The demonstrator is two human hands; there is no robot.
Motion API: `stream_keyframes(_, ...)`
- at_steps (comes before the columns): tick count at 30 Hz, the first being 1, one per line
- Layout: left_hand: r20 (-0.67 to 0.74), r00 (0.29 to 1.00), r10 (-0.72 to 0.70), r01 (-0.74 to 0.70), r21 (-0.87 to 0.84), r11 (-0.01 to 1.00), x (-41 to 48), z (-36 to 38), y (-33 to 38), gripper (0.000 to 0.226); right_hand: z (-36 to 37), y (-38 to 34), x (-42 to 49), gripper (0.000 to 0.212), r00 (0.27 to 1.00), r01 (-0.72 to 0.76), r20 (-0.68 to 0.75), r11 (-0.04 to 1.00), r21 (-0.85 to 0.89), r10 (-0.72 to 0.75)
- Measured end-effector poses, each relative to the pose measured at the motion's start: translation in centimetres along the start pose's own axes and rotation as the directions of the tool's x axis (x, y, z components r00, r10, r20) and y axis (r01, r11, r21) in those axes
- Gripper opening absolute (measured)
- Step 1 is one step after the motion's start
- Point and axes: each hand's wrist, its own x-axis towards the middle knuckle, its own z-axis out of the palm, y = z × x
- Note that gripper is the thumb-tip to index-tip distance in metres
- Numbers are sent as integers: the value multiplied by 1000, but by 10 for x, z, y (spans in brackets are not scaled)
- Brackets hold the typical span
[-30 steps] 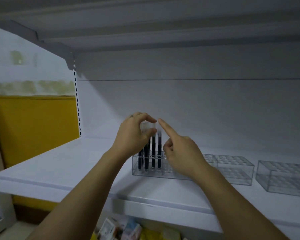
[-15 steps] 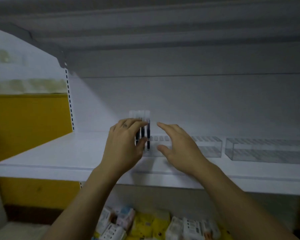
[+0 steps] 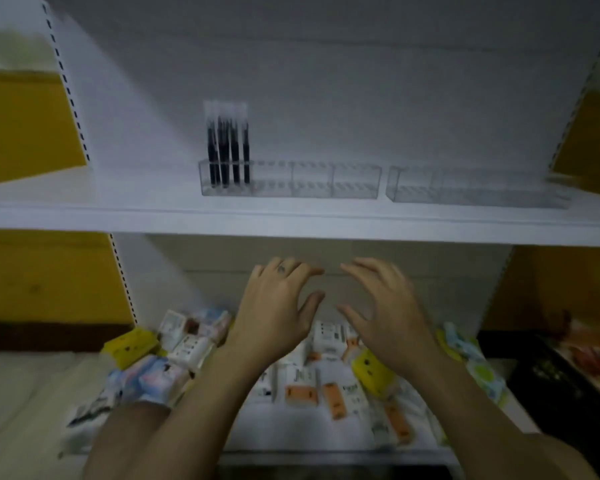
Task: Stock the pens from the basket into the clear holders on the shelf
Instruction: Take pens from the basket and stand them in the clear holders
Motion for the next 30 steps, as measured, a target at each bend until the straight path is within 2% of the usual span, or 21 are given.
stream_keyframes(2,138,989,-49,55,-40,998,-17,22,10,34,14,13,-25,50,995,-76,59,997,2,75)
stream_keyframes(4,271,958,-96,114,-53,992,-33,49,16,42,29,29,-46,54,973,-147,176,989,-27,149)
stream_keyframes(7,413,900,-139,176,-52,983,-55,88,22,47,54,53,-72,60,896,-246,360,965,-89,261)
stream_keyframes(12,641,739,-209,277,-7,961,-94,153,24,55,103,88,-114,64,748,-327,555,930,-166,363)
stream_keyframes(16,782,570,-250,360,36,932,-129,200,26,59,137,104,-149,61,597,-402,685,895,-193,416)
stream_keyframes(18,835,483,-266,421,45,906,-153,219,29,59,156,112,-172,55,488,-471,752,859,-201,444)
stream_keyframes(19,857,442,-265,456,40,889,-166,227,29,57,165,118,-185,45,436,-520,779,833,-190,450)
stream_keyframes(21,898,363,-250,527,23,849,-193,239,27,47,181,127,-209,14,383,-613,800,775,-153,461)
stream_keyframes(22,910,326,-254,564,29,825,-207,243,24,42,186,129,-217,5,367,-634,809,760,-143,459)
stream_keyframes(24,919,248,-307,628,89,773,-234,252,18,40,189,125,-223,12,307,-660,834,734,-161,459)
stream_keyframes(26,922,189,-340,667,134,733,-258,263,15,42,198,132,-229,17,279,-660,840,728,-184,465)
stream_keyframes(30,949,79,-306,685,171,708,-285,286,24,29,220,146,-244,12,206,-661,851,710,-243,483)
